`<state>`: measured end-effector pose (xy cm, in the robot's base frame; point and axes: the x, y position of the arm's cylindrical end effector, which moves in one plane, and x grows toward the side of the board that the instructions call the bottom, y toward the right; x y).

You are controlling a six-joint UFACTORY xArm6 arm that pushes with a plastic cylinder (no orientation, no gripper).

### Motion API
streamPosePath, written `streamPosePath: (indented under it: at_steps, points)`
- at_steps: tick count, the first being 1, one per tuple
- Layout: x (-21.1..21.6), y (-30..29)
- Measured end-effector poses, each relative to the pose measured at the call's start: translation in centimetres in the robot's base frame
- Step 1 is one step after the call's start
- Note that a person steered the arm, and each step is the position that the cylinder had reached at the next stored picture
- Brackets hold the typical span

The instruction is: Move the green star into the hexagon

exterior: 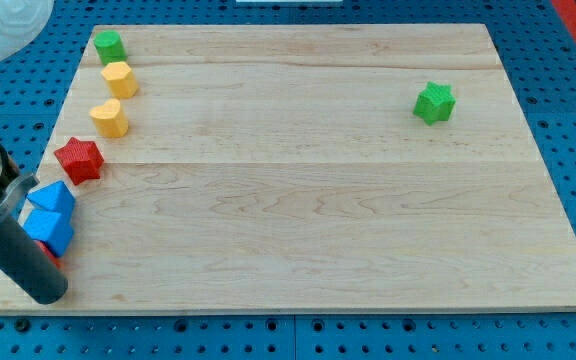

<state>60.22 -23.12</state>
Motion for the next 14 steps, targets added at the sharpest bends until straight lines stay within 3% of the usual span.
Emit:
streamPosePath:
  at_steps: [1,4,5,6,7,10,11,13,14]
  points:
    - [-0.6,7.8]
    - [-16.0,41.9]
    - [-20.9,48.0]
    - [-26.8,47.8]
    - [-28.1,42.3]
    - [-21.3,42.4]
    - [-21.1,37.7]
    - [-15.4,29.6]
    - [-15.3,24.0]
